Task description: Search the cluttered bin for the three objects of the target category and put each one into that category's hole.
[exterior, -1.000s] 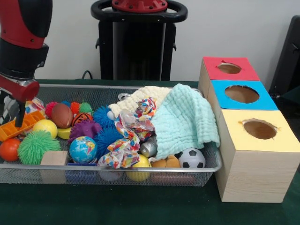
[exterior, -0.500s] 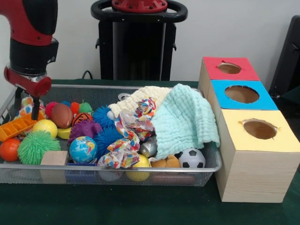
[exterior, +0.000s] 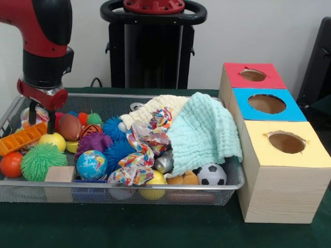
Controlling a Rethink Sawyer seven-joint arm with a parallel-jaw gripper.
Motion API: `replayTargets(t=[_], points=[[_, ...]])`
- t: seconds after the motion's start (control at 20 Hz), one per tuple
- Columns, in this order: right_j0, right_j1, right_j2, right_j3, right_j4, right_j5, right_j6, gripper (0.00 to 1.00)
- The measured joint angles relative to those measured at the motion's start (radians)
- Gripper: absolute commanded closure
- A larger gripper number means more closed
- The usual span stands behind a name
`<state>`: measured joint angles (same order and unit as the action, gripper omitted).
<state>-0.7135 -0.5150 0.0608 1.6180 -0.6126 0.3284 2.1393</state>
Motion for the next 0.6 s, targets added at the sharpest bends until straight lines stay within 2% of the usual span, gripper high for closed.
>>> replayTargets(t=[0.6], points=[[0.015,0.031,-0.042,-0.045,0.003,-0.126,0.0,0.0]])
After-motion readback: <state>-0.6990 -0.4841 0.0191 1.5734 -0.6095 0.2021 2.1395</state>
